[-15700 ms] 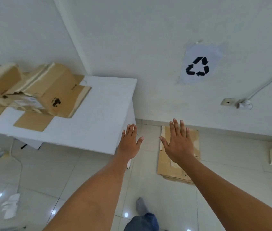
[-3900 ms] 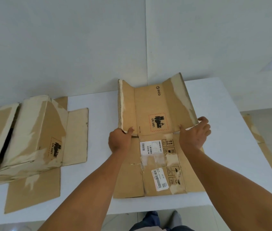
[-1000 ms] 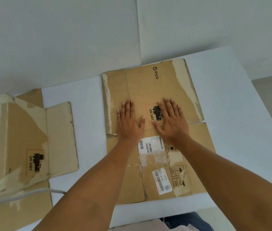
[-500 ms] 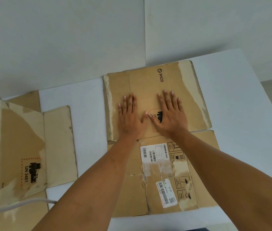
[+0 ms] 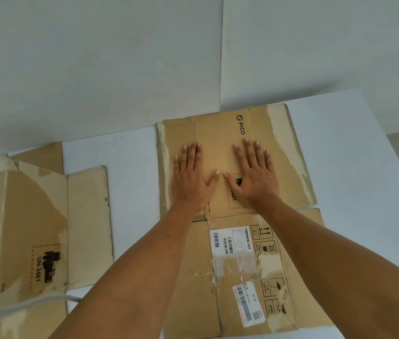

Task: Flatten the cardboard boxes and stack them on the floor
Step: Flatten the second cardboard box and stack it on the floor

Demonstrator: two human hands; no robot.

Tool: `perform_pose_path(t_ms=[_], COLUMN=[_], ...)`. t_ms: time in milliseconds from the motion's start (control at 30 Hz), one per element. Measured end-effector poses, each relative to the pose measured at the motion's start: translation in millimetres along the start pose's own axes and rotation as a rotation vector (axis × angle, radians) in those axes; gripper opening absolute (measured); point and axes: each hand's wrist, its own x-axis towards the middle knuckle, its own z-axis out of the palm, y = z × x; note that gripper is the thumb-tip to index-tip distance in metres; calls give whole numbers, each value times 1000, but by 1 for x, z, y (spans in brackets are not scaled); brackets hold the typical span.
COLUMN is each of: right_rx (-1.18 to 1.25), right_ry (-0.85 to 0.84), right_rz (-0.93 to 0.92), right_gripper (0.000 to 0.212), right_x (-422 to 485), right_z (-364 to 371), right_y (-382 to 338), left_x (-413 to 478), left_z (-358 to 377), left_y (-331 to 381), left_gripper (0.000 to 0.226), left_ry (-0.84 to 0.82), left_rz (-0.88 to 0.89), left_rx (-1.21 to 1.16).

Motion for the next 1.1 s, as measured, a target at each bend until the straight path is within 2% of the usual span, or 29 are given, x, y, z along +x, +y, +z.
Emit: perform_pose_path(t_ms=[200,333,567,833,1000,1100], right_rx=[-23,-25,8,-9,43,46], right_ry=[-110,-112,-56,-55,-87,-70], right_rz=[-22,-40,64,13,-129,-126], right_gripper=[88,84,74,81,83,82], right_x=[1,-32,-97,-101,-109,-140], right_z=[-11,-12,2,9,0,-4], right_y=[3,-13,-29,-23,-11,-5], left_x=[-4,-32,-112,-120,-116,-122], left_z=[-4,-10,6,12,6,-1], left_y=[8,31,37,40,37,33], left_gripper=[82,70,71,70,72,74], left_ry=[-53,-57,-24,6,-76,-99], left_rz=[-70,-160,-132,-130,-107,-102], left_rx=[-14,-166,-108,-39,-59,-125])
